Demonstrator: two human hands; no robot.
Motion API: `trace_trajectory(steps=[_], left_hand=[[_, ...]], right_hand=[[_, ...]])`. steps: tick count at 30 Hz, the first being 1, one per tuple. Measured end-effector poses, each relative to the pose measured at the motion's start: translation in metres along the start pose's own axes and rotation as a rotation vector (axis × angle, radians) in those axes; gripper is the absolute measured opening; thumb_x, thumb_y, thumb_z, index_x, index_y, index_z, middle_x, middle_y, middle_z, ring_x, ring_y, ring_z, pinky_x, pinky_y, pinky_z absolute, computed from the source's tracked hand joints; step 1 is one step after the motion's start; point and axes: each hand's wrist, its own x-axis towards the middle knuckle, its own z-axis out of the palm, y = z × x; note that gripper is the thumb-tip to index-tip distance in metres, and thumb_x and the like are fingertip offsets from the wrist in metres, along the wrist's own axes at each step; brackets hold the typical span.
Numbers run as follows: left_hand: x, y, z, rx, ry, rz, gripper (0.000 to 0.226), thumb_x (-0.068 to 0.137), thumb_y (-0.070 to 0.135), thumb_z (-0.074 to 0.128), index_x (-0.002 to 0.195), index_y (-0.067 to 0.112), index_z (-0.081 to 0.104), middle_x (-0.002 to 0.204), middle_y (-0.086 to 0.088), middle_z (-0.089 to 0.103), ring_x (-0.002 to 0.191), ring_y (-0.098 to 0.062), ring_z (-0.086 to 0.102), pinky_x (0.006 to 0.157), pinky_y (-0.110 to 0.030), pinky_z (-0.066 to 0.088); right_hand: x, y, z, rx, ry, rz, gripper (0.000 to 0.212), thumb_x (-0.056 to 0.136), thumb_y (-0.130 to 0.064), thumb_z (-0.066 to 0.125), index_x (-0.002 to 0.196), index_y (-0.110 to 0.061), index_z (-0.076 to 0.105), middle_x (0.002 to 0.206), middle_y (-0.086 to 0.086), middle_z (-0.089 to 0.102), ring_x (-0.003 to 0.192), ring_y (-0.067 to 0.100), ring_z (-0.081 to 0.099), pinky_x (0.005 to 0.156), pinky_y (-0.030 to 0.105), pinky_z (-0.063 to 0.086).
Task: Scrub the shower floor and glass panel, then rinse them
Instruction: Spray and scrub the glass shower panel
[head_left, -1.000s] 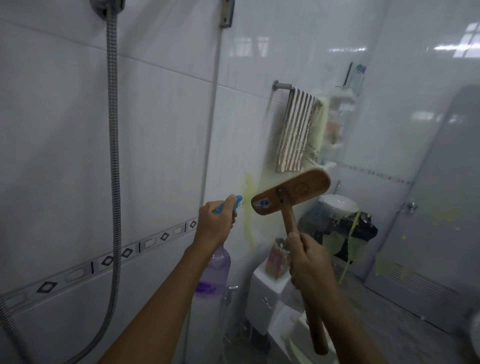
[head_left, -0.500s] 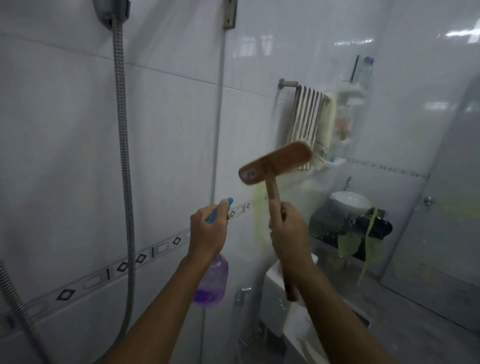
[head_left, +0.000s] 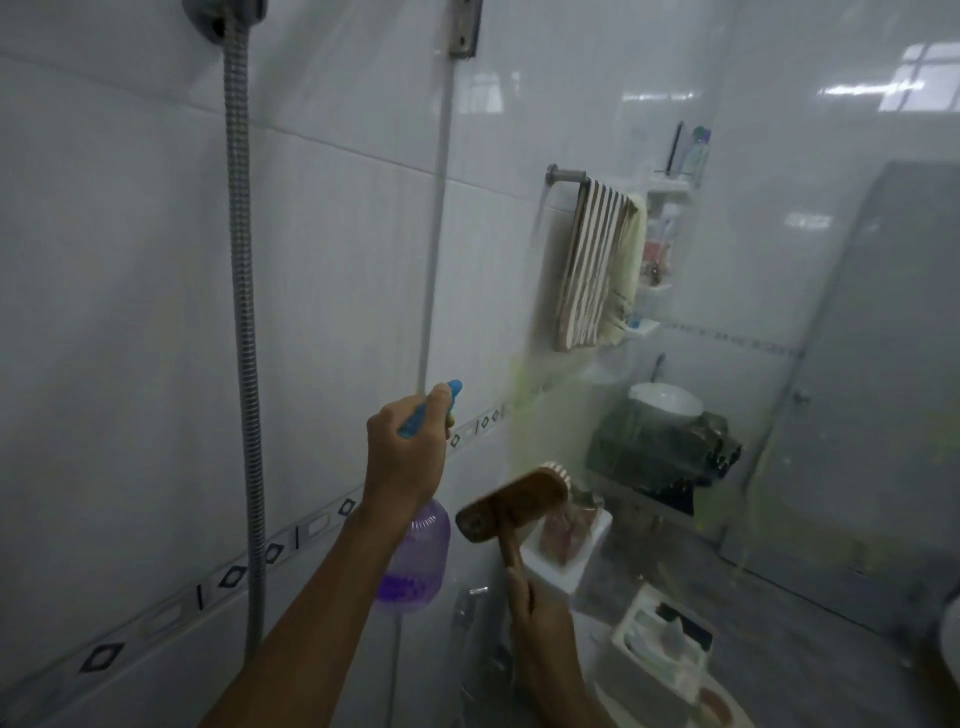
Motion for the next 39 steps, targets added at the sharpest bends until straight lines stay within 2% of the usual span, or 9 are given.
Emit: trace_trajectory(steps=[4,7,9,14,17,21,27,33,39], left_hand=[[0.007,0.004,-0.003,0.025,0.01,0.021,0.044,0.102,0.033,0.052,0.08,-0.001,0.07,0.073,-0.02,0.067,0.063,-0.02,0.063,0.057,-0.031,0.054],[0.008,0.007,-0.005,0.055,0.029,0.052,0.04,0.102,0.034,0.05,0.072,0.013,0.065,0.068,-0.007,0.066,0.061,-0.015,0.064,0.051,-0.017,0.05],[0.01,0.009,-0.007,0.063,0.03,0.067,0.043,0.103,0.035,0.049,0.065,0.018,0.061,0.064,-0.004,0.064,0.056,-0.009,0.061,0.048,-0.015,0.048],[0.011,0.009,-0.02,0.065,0.023,0.074,0.049,0.103,0.035,0.05,0.073,0.0,0.067,0.067,-0.016,0.066,0.052,-0.01,0.056,0.045,-0.015,0.044],[0.009,0.006,-0.022,0.093,-0.006,0.072,0.049,0.102,0.036,0.051,0.07,0.002,0.067,0.065,-0.014,0.065,0.052,-0.013,0.056,0.046,-0.02,0.045],[0.005,0.006,-0.011,0.094,-0.05,0.04,0.05,0.096,0.045,0.057,0.07,0.004,0.068,0.062,-0.013,0.065,0.052,-0.021,0.059,0.051,-0.037,0.048],[-0.033,0.014,0.049,0.045,-0.26,0.101,0.056,0.092,0.052,0.055,0.071,0.0,0.064,0.066,-0.019,0.063,0.064,-0.038,0.062,0.06,-0.056,0.054],[-0.078,0.031,0.111,-0.034,-0.441,0.167,0.07,0.088,0.062,0.047,0.061,-0.002,0.054,0.056,-0.023,0.055,0.05,-0.038,0.056,0.045,-0.052,0.047],[-0.106,0.04,0.14,-0.09,-0.559,0.193,0.057,0.092,0.055,0.049,0.068,0.006,0.063,0.057,-0.014,0.061,0.049,-0.036,0.059,0.042,-0.054,0.048]], right_hand=[[0.035,-0.103,-0.018,0.099,0.104,-0.29,0.048,0.099,-0.055,0.033,0.078,-0.02,0.057,0.069,0.0,0.057,0.063,0.013,0.055,0.057,0.028,0.047],[0.06,-0.159,-0.027,0.097,0.168,-0.413,0.049,0.1,-0.056,0.032,0.075,-0.021,0.054,0.067,0.001,0.055,0.061,0.012,0.053,0.057,0.031,0.047],[0.062,-0.151,-0.017,0.107,0.162,-0.41,0.05,0.1,-0.057,0.031,0.076,-0.02,0.055,0.066,0.0,0.054,0.059,0.01,0.051,0.055,0.029,0.045],[0.024,-0.034,0.021,0.055,0.066,-0.141,0.057,0.09,-0.064,0.025,0.083,-0.021,0.061,0.072,-0.001,0.061,0.065,0.008,0.058,0.066,0.033,0.053],[0.007,-0.004,0.024,0.138,0.071,-0.058,0.059,0.089,-0.066,0.029,0.086,-0.019,0.065,0.081,0.002,0.07,0.076,0.015,0.067,0.078,0.044,0.056],[0.011,-0.07,-0.029,0.151,0.237,-0.279,0.054,0.092,-0.06,0.03,0.077,-0.017,0.058,0.067,0.011,0.06,0.058,0.018,0.057,0.054,0.031,0.047],[-0.004,-0.168,-0.193,0.333,0.444,-0.425,0.043,0.104,-0.045,0.035,0.081,-0.012,0.051,0.052,0.0,0.041,0.041,0.015,0.039,0.039,0.026,0.035],[-0.056,-0.131,-0.253,0.44,0.515,-0.253,0.036,0.104,-0.04,0.033,0.086,-0.014,0.052,0.059,0.009,0.039,0.04,0.017,0.032,0.039,0.024,0.032],[-0.07,-0.111,-0.273,0.331,0.542,-0.251,0.043,0.101,-0.05,0.033,0.088,-0.013,0.049,0.057,0.005,0.039,0.038,0.016,0.034,0.035,0.023,0.033]])
